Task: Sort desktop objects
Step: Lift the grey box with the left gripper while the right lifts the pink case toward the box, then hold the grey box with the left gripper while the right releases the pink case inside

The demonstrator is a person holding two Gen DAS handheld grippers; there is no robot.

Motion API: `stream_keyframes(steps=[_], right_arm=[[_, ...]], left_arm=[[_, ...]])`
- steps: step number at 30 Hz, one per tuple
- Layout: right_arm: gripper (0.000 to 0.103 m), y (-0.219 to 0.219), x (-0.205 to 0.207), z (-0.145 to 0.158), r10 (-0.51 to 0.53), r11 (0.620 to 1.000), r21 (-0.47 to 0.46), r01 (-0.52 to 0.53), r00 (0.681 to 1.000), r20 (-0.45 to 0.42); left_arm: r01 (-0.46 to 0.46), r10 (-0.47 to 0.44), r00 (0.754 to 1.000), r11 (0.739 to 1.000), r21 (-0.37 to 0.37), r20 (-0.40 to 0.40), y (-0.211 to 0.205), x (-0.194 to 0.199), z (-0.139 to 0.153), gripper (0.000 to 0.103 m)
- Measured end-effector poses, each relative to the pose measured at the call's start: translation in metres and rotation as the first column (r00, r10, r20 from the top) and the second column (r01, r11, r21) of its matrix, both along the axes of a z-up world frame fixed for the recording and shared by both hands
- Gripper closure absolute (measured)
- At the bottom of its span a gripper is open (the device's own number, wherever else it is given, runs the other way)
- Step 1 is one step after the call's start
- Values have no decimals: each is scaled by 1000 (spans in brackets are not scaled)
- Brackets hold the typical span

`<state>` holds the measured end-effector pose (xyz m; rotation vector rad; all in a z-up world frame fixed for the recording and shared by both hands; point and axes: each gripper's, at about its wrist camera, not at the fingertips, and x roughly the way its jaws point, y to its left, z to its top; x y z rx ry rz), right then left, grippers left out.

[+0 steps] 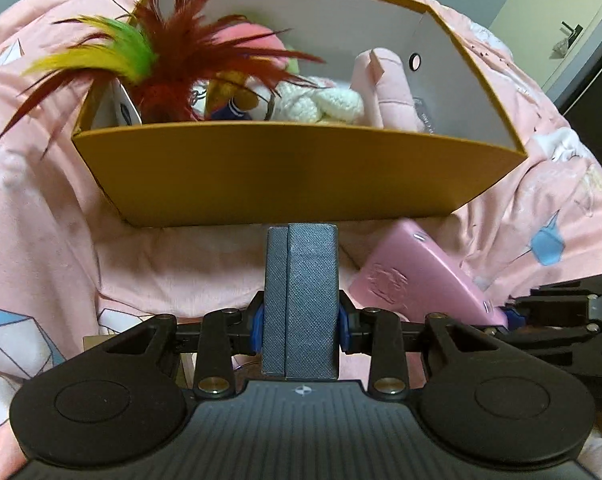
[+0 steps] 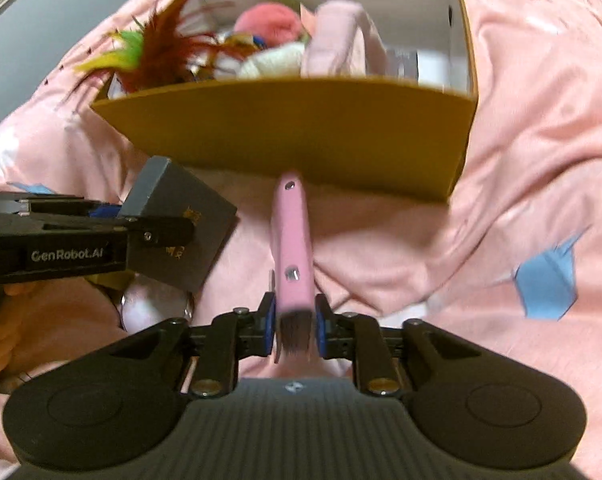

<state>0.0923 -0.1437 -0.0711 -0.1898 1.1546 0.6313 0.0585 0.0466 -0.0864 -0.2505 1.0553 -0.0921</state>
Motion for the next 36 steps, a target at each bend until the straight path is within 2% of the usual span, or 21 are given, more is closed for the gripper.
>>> stream_keyframes(steps=[3, 5, 6, 9, 11, 13, 17, 23, 28, 36], right_arm=[[75, -1, -6, -4, 13, 1000, -11, -13, 1000, -4], [65, -1, -13, -9, 37, 999, -39, -38, 999, -9], [64, 0, -16, -13, 45, 997, -57, -45, 999, -3], [65, -1, -20, -18, 46, 996, -82, -47, 999, -11], [76, -3, -21, -15, 43, 995, -86, -43, 999, -3], [78, -4, -23, -12, 46, 996, -73, -46, 999, -3], [82, -10, -26, 5, 40, 999, -37, -39, 999, 31], [84, -20, -25, 47, 26, 999, 23, -29, 988, 149], [84, -24, -15, 63, -6, 998, 61, -6, 982, 187], [84, -32, -9, 109, -27, 989, 145, -6, 974, 224]], left_arm=[[5, -5, 1000, 1000, 10, 1, -2, 0, -3, 65], [5, -5, 1000, 1000, 11, 3, -2, -1, -3, 65], [5, -5, 1000, 1000, 11, 5, -2, -1, -3, 65], [4, -4, 1000, 1000, 10, 9, -1, -2, -3, 64], [3, -3, 1000, 1000, 8, 11, -1, -3, -3, 64], [1, -1, 1000, 1000, 5, 17, -1, -4, -2, 65], [-9, 9, 1000, 1000, -1, 27, 1, -6, 0, 65], [-4, 4, 998, 1000, -3, 61, 2, -9, 11, 65], [11, -8, 997, 999, -38, 81, 4, -11, 26, 65], [61, -44, 981, 995, -81, 190, 3, -16, 74, 65]])
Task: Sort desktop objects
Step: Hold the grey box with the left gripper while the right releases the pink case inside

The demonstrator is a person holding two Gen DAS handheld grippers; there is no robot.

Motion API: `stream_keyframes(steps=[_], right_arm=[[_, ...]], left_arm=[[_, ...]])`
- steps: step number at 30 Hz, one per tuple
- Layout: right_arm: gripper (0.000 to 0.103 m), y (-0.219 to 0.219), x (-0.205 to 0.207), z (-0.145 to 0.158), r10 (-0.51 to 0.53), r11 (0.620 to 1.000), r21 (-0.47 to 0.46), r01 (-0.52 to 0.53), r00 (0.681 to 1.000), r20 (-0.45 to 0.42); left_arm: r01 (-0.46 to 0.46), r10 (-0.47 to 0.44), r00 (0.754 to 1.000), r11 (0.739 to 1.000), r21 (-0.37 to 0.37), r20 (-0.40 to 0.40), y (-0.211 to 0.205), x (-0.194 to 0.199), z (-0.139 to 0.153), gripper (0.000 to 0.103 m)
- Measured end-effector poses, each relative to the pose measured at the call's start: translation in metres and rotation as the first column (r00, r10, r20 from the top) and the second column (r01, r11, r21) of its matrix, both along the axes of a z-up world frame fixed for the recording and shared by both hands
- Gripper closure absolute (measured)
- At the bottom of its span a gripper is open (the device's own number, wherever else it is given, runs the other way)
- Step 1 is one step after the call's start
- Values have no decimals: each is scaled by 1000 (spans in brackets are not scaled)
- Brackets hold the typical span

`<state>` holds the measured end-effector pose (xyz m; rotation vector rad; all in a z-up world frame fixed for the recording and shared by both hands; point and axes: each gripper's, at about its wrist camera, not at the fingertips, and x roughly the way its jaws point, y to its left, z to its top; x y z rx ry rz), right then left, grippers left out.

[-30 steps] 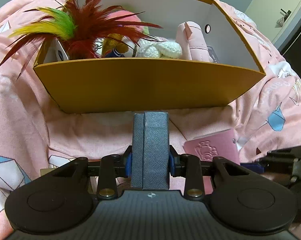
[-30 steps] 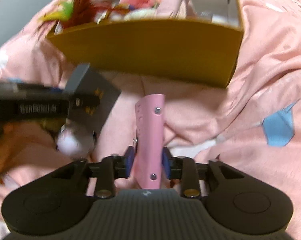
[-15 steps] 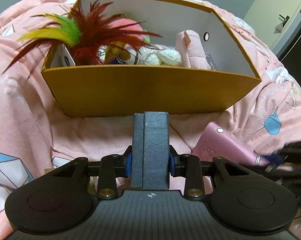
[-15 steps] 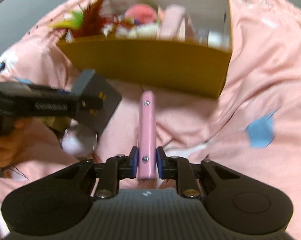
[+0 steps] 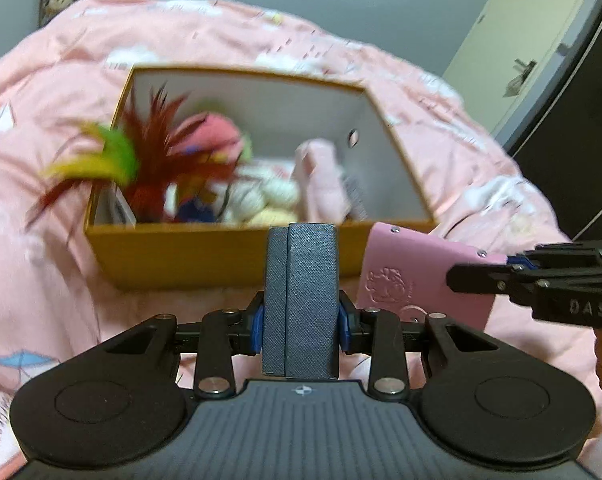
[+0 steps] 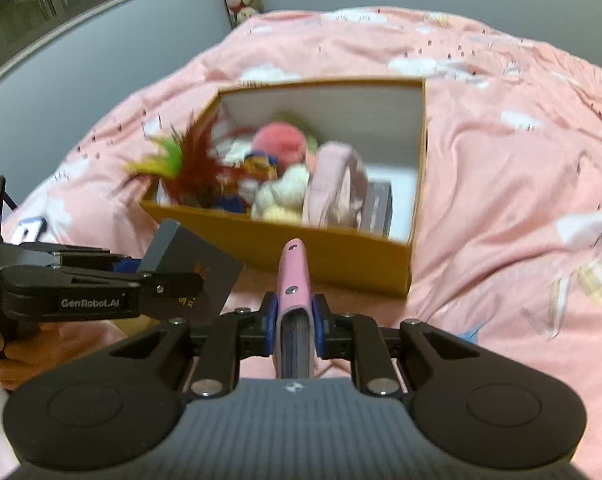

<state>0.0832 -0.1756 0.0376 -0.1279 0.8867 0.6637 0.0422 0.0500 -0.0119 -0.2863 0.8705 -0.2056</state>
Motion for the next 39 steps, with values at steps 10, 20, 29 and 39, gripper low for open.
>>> stream_keyframes(steps=[10, 20, 29, 39], right_arm=[[84, -15, 30, 60, -135, 989, 74, 130, 988, 71], [84, 19, 80, 44, -177, 978, -108, 178, 984, 20], [84, 56, 108, 31, -147, 937, -320, 140, 989, 3], [84, 90, 134, 18, -168, 862, -494, 110, 983, -75]], left_arm=[[13, -15, 996, 1000, 21, 90, -2, 15, 35, 65], [-23, 22, 992, 1000, 5, 127, 8, 46, 38, 65], [-31, 39, 992, 997, -68, 116, 21, 51, 25, 65], [-22, 40, 991, 990, -139, 126, 35, 50, 18, 65]])
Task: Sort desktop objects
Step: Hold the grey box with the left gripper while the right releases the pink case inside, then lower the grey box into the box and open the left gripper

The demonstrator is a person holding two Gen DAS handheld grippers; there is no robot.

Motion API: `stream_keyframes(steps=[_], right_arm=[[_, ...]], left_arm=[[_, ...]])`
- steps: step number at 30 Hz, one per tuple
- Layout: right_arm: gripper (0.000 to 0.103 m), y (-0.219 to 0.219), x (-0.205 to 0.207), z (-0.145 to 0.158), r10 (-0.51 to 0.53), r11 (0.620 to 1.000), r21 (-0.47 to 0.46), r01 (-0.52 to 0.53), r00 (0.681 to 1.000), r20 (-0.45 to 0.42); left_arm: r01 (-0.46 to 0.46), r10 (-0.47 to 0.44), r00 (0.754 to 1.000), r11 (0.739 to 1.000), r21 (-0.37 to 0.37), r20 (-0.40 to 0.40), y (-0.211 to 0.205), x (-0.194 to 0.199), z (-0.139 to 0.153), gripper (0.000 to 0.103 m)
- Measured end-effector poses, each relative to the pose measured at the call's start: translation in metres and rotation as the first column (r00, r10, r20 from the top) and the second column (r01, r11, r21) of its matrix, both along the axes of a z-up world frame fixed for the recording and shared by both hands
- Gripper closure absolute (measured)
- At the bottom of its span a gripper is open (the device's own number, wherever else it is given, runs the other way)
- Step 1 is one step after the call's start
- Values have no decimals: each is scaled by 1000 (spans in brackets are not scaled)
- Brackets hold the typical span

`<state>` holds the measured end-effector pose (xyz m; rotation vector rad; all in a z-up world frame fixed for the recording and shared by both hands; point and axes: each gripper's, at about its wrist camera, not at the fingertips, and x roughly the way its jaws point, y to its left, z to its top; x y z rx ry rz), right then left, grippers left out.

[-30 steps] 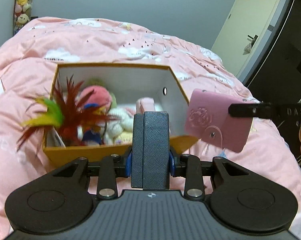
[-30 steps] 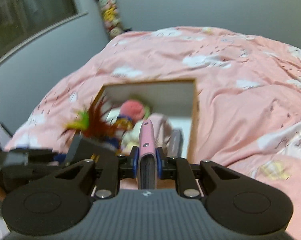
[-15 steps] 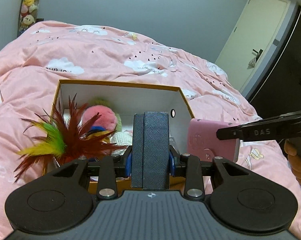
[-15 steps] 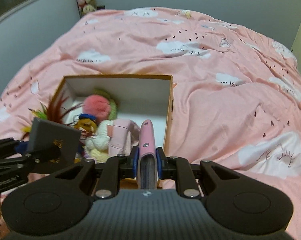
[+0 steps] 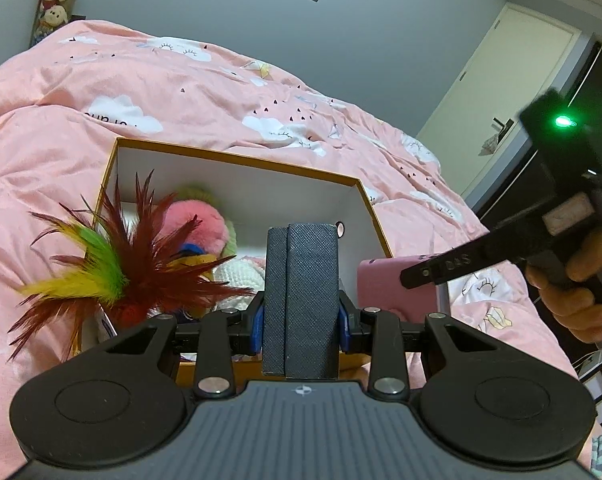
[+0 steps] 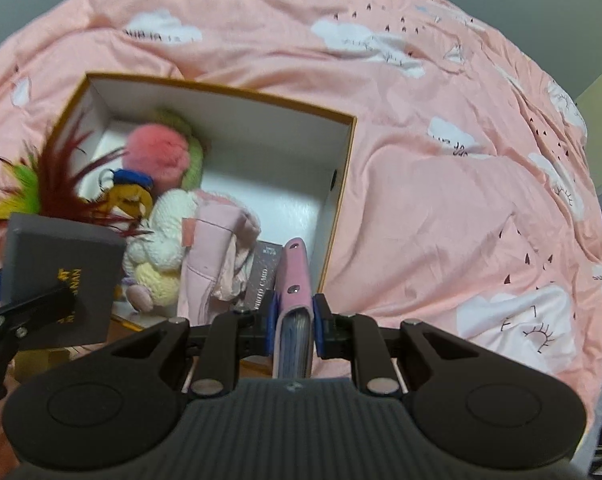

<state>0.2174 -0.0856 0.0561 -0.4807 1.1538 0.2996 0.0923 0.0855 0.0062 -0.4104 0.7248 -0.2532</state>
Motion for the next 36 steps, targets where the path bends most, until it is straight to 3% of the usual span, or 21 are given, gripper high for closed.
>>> stream_keyframes(steps=[6, 13, 18, 22, 25, 29, 36], right_arm=[[84, 12, 16, -13, -25, 998, -54, 21, 997, -75], [83, 12, 29, -24, -52, 997, -54, 46, 993, -107], [82, 5, 31, -32, -46, 999, -16, 44, 991, -128], [74, -3, 23, -26, -23, 999, 34, 26, 995, -100], [65, -9, 10, -11, 31, 994, 107, -28, 999, -25], [53, -23, -10, 4, 70, 981, 169, -99, 982, 174], [52, -65, -19, 6, -83, 963, 266, -36, 902, 424]], left_arm=[[0, 0, 1000, 1000, -17, -2, 5, 0, -3, 65], [-2, 2, 1000, 1000, -28, -21, 7, 3, -7, 65], [-6, 5, 999, 1000, -19, -34, 5, 6, -7, 65], [-2, 2, 999, 1000, -8, -32, 2, 7, -5, 65], [-3, 3, 999, 1000, -4, -35, 1, 11, -2, 65], [-22, 23, 999, 1000, 8, -37, 4, 20, 5, 65], [-94, 94, 995, 996, 5, -45, 15, 51, 15, 65]])
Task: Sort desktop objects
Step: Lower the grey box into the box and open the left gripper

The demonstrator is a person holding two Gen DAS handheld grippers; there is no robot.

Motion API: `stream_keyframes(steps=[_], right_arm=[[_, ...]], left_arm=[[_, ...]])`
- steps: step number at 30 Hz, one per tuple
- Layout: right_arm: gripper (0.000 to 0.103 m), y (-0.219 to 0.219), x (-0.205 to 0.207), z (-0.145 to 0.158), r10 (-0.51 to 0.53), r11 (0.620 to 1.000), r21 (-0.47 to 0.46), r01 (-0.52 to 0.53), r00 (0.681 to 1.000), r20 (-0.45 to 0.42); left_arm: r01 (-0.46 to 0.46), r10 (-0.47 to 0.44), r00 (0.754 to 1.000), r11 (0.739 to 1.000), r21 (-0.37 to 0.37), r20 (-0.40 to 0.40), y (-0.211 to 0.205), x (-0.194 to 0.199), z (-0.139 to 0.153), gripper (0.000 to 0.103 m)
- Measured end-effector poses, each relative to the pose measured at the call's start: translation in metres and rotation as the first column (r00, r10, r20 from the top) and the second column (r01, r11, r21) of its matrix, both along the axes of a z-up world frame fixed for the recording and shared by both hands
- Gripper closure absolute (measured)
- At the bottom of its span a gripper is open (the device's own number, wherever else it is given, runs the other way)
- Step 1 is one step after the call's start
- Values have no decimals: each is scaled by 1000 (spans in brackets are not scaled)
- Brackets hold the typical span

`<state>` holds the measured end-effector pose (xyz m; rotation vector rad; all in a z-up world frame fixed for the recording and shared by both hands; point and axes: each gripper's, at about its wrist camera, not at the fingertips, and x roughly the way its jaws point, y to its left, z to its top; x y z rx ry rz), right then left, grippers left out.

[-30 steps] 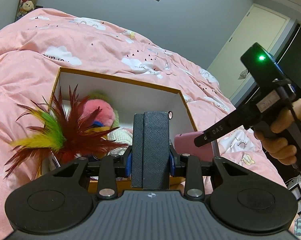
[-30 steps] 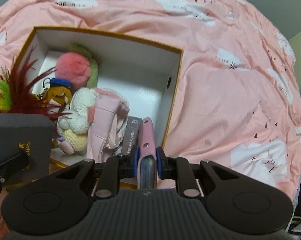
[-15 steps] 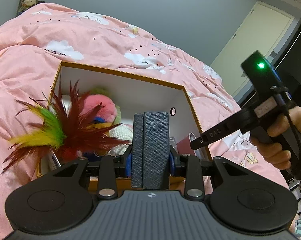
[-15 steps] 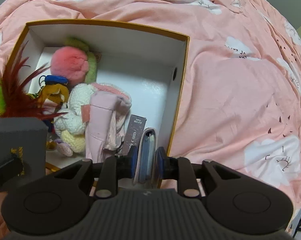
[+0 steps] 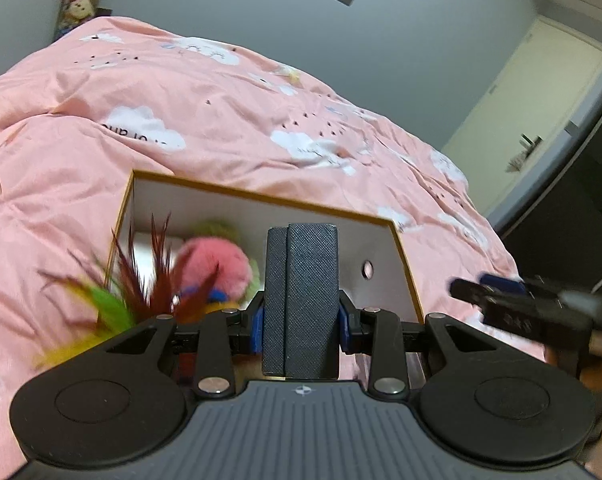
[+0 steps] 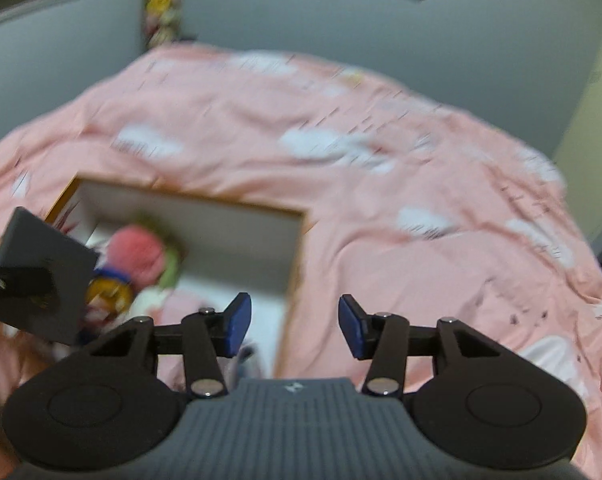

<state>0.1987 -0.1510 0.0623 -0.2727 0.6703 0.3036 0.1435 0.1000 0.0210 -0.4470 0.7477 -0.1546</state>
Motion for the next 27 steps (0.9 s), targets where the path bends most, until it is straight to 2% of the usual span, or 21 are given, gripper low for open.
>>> stream_keyframes(steps=[3, 8, 11, 13, 14, 21, 27], right_arm=[[52, -20, 2, -11, -62, 995, 80, 58, 997, 44], [52, -47, 10, -37, -178, 964, 205, 167, 983, 36], [52, -55, 13, -49, -212, 951, 239, 197, 977, 37], [52, -59, 11, -52, -213, 946, 257, 198, 976, 33], [52, -62, 10, -54, -211, 943, 269, 195, 977, 32], [52, -66, 9, -67, -187, 940, 292, 175, 982, 12], [52, -62, 7, -71, -158, 948, 283, 147, 987, 17]], left_arm=[[-8, 8, 1000, 1000, 15, -19, -3, 22, -2, 65], [16, -13, 998, 999, 50, -54, -24, 57, -8, 65], [21, -16, 999, 996, 86, -50, -40, 76, -15, 65], [-4, 13, 999, 984, 177, -53, -52, 88, -22, 65], [-2, 14, 998, 980, 200, -57, -56, 93, -26, 65], [9, 13, 996, 970, 241, -91, -70, 115, -54, 64], [13, 18, 995, 955, 297, -102, -75, 119, -68, 64]])
